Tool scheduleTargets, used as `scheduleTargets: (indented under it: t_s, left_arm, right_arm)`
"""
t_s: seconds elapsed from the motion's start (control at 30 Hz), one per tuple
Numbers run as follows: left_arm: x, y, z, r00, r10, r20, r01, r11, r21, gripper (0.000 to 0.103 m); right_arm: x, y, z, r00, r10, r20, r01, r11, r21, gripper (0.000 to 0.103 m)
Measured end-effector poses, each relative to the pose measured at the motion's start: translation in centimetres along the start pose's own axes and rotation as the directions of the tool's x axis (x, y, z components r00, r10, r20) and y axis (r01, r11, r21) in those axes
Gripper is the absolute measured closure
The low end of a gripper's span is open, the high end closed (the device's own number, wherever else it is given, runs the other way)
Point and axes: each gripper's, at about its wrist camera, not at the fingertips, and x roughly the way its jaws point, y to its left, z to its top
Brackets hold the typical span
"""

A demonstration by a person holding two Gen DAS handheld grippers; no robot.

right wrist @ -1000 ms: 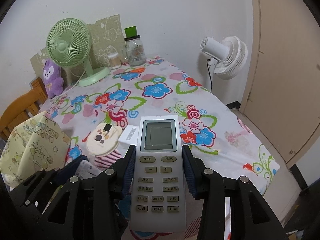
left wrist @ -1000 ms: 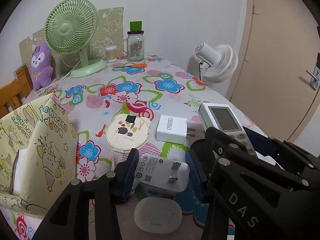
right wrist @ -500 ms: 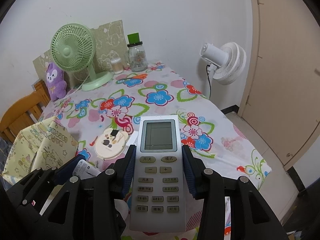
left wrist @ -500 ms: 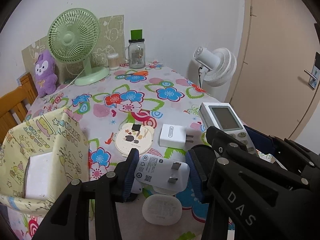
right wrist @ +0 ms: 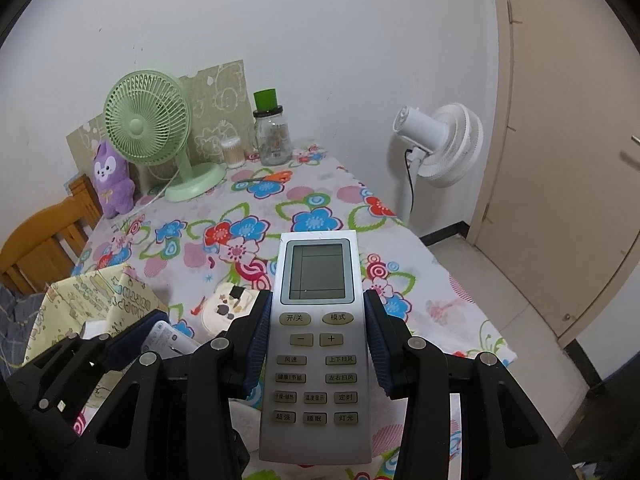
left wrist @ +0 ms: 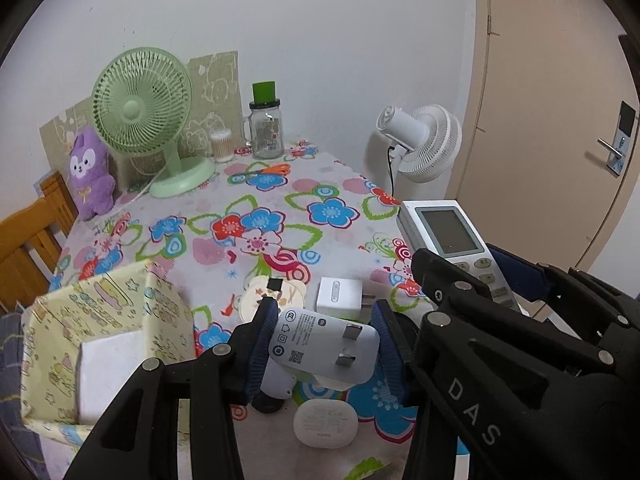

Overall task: Organize rigid objects
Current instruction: 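Carry the charger with the left tool while the right tool carries the remote into the yellow box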

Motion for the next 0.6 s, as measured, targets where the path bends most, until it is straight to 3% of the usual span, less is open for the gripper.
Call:
scheduleTargets:
  t_s: [0.6]
  left_arm:
    - [-2.5,3.7,1.6,0.999,0.047,0.024,-0.047,0.999,-0.002,0.053]
  right_arm:
    - [-1.4,4.3,2.2,0.999,0.034,0.008,-0.033,0.998,-0.053,0.056]
